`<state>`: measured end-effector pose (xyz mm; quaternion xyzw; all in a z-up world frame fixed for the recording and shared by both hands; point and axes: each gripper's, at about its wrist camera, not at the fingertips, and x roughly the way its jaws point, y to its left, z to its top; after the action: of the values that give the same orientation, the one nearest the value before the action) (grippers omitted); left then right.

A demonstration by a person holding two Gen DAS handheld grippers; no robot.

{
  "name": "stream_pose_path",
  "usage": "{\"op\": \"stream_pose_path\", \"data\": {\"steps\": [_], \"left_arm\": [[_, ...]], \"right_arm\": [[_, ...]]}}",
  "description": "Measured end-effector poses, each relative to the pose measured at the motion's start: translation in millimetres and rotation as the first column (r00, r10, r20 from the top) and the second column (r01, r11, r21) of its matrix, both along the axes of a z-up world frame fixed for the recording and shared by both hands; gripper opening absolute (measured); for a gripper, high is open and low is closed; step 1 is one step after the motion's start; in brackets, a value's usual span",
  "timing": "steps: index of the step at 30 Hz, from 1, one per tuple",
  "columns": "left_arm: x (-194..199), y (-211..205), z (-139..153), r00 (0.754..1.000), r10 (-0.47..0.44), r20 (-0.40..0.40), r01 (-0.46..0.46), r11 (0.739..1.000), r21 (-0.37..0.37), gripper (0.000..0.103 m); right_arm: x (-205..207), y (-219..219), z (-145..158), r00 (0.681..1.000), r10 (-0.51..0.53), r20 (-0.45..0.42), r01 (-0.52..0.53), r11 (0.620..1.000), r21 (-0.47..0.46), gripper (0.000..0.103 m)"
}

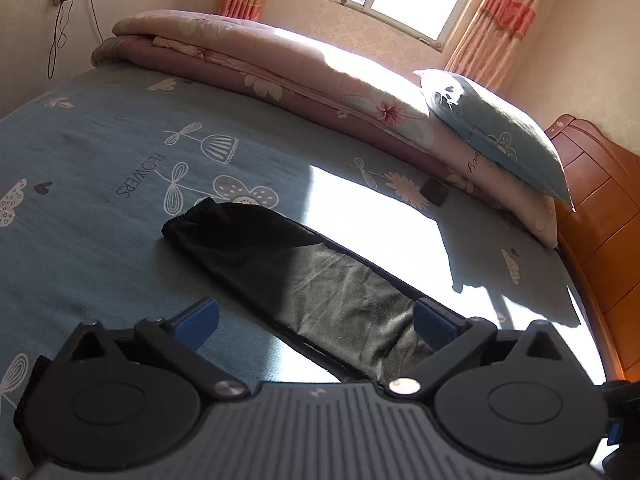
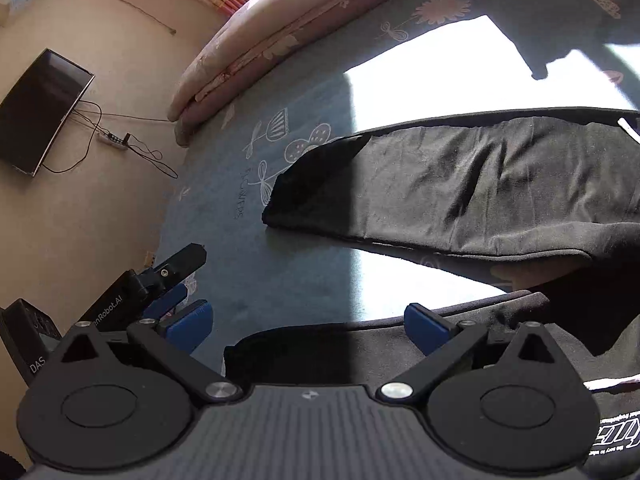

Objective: Fold clothes

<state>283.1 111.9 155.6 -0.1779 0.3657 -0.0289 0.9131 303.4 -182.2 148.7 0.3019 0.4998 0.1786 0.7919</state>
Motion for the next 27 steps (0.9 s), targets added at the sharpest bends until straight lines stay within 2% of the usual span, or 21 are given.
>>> {"op": "stream_pose_path", "data": {"steps": [2, 5, 7, 9, 11, 14, 16, 19, 22, 27], "left_arm": [[9, 18, 19, 0.998, -0.069, 0.013, 0.069, 0.998, -0.012, 0.102], [27, 37, 33, 0.981, -0.191, 0.035, 0.191, 0.982, -0.002, 0.102], [40, 41, 32, 0.97, -0.245, 0.009, 0.244, 0.969, 0.037, 0.102], [57, 37, 23, 0.958, -0.278, -0.068, 0.283, 0.955, 0.088, 0.102], [65, 33, 15, 0.948, -0.295, -0.123, 0.308, 0.946, 0.098, 0.102], [70, 26, 0, 0.932, -0.312, -0.183, 0.328, 0.942, 0.069, 0.102], [70, 21, -10, 0.933, -0.298, -0.201, 0.314, 0.948, 0.055, 0.102], [72, 11, -23, 0.93, -0.29, -0.226, 0.313, 0.947, 0.074, 0.102], [79, -1, -31, 0.921, -0.303, -0.246, 0.337, 0.935, 0.107, 0.102], [105, -22, -54, 0.907, -0.322, -0.271, 0.373, 0.914, 0.162, 0.101]], "right_arm": [[10, 17, 25, 0.999, -0.025, -0.019, 0.025, 0.999, -0.03, 0.103], [18, 33, 46, 1.0, -0.024, 0.006, 0.025, 0.997, -0.08, 0.103], [20, 36, 49, 0.999, -0.044, 0.001, 0.044, 0.989, -0.141, 0.103], [17, 30, 44, 0.996, -0.083, -0.006, 0.081, 0.982, -0.169, 0.103], [13, 21, 31, 0.992, -0.124, -0.032, 0.116, 0.977, -0.176, 0.103], [8, 2, -14, 0.98, -0.183, -0.081, 0.157, 0.955, -0.254, 0.103], [8, -5, -44, 0.975, -0.186, -0.12, 0.143, 0.942, -0.302, 0.103], [8, -11, -89, 0.969, -0.179, -0.169, 0.113, 0.933, -0.342, 0.102], [7, -15, -116, 0.96, -0.193, -0.203, 0.127, 0.946, -0.299, 0.102], [3, -15, -130, 0.971, -0.175, -0.166, 0.121, 0.949, -0.292, 0.102]]}}
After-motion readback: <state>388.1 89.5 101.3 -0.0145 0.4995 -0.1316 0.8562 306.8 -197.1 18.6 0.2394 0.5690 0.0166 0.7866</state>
